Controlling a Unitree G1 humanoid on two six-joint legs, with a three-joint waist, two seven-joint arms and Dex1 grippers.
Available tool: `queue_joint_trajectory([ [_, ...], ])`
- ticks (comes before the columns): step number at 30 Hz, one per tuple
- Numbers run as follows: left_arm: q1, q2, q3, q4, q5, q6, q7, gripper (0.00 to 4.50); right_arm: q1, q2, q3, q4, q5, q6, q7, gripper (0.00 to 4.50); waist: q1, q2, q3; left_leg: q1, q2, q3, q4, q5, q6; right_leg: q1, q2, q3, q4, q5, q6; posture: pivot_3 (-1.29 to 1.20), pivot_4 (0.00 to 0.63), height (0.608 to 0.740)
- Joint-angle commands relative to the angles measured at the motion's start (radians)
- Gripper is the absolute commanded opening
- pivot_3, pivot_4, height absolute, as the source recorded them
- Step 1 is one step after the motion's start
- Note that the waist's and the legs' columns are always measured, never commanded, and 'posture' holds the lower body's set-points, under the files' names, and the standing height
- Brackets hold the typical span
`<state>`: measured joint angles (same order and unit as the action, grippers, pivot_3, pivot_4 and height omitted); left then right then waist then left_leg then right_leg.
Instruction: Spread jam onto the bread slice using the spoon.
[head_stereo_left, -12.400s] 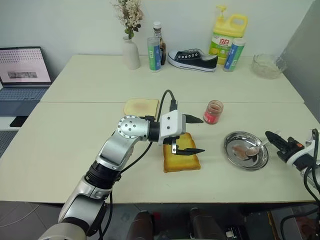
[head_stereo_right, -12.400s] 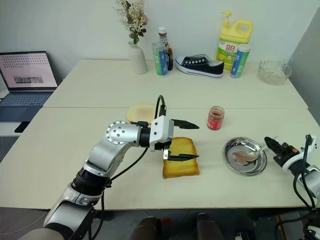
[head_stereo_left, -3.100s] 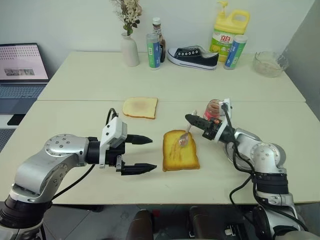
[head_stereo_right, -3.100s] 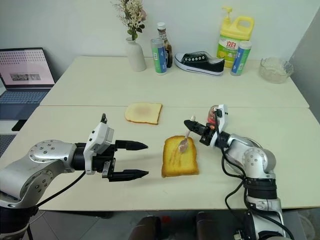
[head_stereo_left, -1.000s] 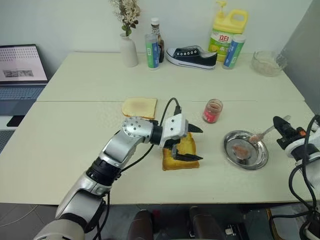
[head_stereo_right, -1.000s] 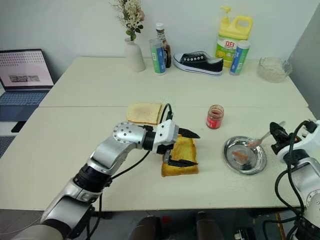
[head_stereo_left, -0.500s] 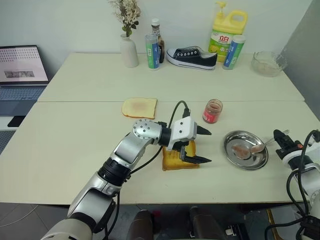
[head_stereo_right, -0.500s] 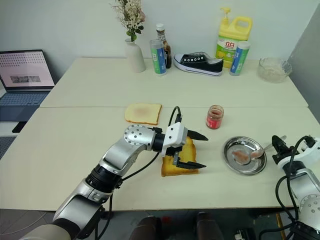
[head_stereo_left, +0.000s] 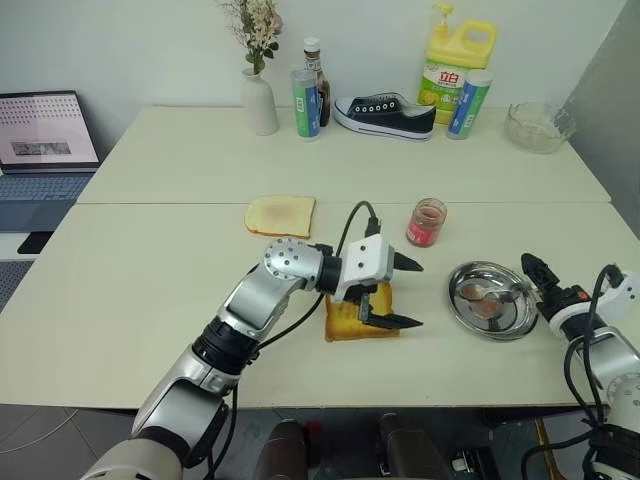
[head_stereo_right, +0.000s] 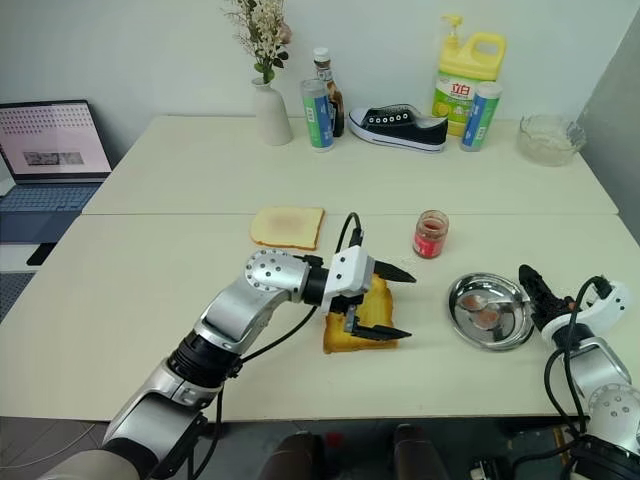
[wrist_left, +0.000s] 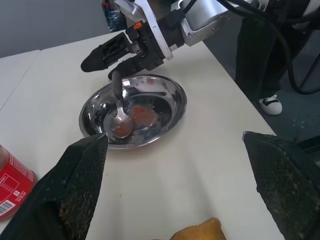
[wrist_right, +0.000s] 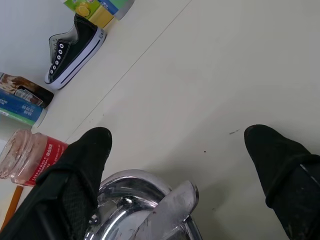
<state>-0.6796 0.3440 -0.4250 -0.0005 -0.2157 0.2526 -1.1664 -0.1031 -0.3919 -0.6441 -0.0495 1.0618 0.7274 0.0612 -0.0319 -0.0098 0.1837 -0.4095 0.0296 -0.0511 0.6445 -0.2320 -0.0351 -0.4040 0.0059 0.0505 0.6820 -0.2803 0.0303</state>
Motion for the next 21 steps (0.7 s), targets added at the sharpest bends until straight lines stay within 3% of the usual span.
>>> queue_joint_trajectory([
  [1, -0.004, 0.022, 0.045, -0.043, -0.019, 0.008, 0.000, 4.50, -0.007, -0.085, -0.055, -0.042, 0.009, 0.004, 0.013, 4.45, 0.000, 0.000, 0.000, 0.000, 0.000, 0.000, 0.000, 0.000, 0.000, 0.000, 0.000, 0.000, 0.000, 0.000, 0.000, 0.00, 0.150, 0.740],
  [5, -0.008, 0.097, 0.101, -0.052, -0.051, 0.047, -0.026, 4.50, 0.039, -0.256, -0.005, -0.098, -0.055, 0.047, 0.130, 4.45, -0.001, 0.000, 0.000, 0.000, 0.000, 0.000, 0.000, 0.000, 0.000, 0.000, 0.000, 0.000, 0.000, 0.000, 0.000, 0.00, 0.150, 0.740],
  [8, 0.005, 0.225, 0.175, -0.050, -0.081, 0.094, -0.079, 4.50, 0.142, -0.488, 0.089, -0.241, -0.134, 0.076, 0.365, 4.45, -0.004, 0.003, 0.001, 0.001, 0.001, 0.000, -0.001, 0.000, 0.000, 0.000, 0.001, 0.000, 0.000, 0.000, 0.000, 0.00, 0.150, 0.740],
  [13, 0.083, 0.433, 0.300, -0.051, -0.123, 0.150, -0.142, 4.50, 0.210, -0.723, 0.119, -0.438, -0.083, 0.144, 0.659, 4.45, -0.013, 0.002, 0.002, 0.002, 0.002, 0.000, -0.001, 0.000, 0.000, 0.000, 0.003, 0.001, 0.000, 0.000, 0.000, 0.00, 0.150, 0.740],
  [18, 0.214, 0.570, 0.393, -0.127, -0.152, 0.196, -0.155, 4.50, 0.119, -0.785, 0.197, -0.517, -0.051, 0.173, 0.731, 4.45, -0.004, -0.004, 0.004, 0.001, 0.003, -0.001, 0.000, 0.000, 0.000, 0.000, 0.001, -0.001, -0.001, 0.000, 0.000, 0.00, 0.150, 0.740],
  [21, 0.258, 0.594, 0.428, -0.174, -0.179, 0.231, -0.134, 4.50, 0.072, -0.776, 0.241, -0.532, -0.057, 0.182, 0.731, 4.45, 0.000, -0.005, 0.005, 0.001, 0.002, 0.000, 0.000, 0.000, 0.000, 0.000, 0.000, -0.001, -0.002, 0.000, 0.000, 0.00, 0.150, 0.740],
])
